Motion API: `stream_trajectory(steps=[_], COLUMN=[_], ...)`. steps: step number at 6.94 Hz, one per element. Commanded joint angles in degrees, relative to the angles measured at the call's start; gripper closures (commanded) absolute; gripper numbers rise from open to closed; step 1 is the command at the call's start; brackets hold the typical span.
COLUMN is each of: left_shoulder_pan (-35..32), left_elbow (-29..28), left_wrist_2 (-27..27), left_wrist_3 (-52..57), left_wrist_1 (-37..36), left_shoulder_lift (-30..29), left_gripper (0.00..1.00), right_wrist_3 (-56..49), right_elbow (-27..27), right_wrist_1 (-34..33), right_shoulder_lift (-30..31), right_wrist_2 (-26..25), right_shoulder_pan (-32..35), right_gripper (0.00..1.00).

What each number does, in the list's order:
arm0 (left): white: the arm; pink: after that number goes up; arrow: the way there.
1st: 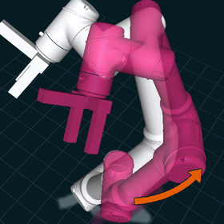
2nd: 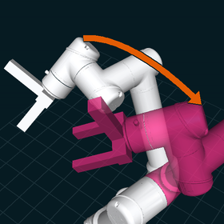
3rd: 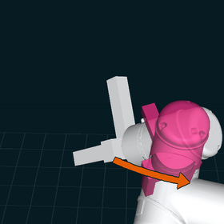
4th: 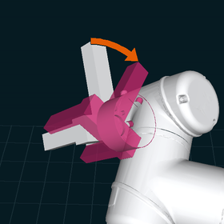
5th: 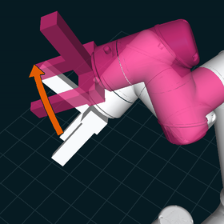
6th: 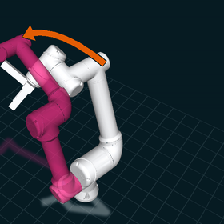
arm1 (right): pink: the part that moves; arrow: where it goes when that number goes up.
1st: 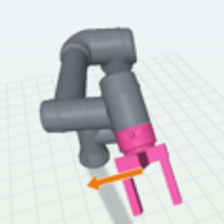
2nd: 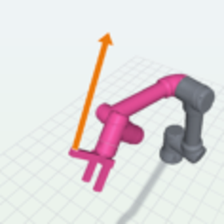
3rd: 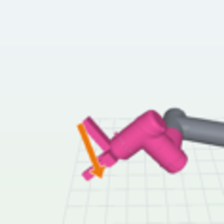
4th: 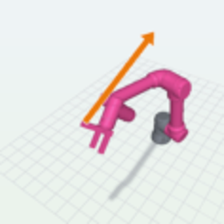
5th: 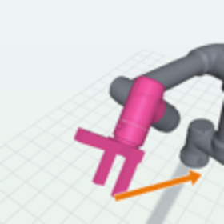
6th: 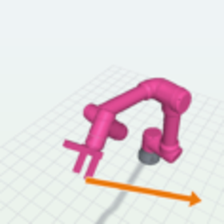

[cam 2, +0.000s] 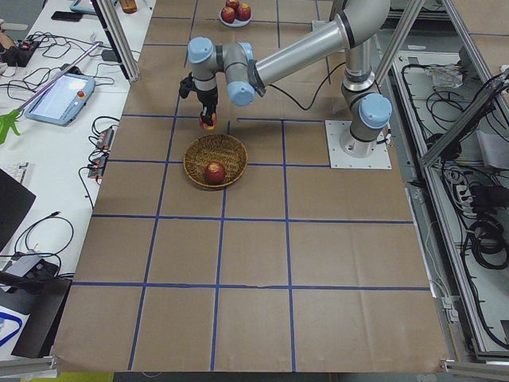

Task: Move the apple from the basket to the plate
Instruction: 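Lift the apple and carry it with the left gripper toward the table center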

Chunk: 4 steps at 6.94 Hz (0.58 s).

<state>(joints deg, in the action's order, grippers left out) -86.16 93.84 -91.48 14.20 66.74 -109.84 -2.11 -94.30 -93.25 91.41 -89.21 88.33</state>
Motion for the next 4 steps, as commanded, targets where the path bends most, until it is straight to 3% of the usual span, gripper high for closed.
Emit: stream_trajectory(steps=[1, 4], left_shoulder_pan=[-14.24, -22.45], left_elbow=[-2.51, -2.87], left_wrist_2=[0.25, 1.38], left_wrist_3=[-17.72, -24.37], left_wrist_1=[1.47, -6.24], left_shoulder_lift=[-1.33, -8.88], left_gripper=[0.69, 0.68], right_wrist_3=[0.0, 0.0], right_elbow=[0.0, 0.0], right_wrist_1=[0.0, 0.0], right_shoulder_lift=[0.0, 0.0], right_wrist_2=[0.0, 0.0], right_shoulder_pan=[0.0, 0.0], right_gripper=[0.0, 0.0])
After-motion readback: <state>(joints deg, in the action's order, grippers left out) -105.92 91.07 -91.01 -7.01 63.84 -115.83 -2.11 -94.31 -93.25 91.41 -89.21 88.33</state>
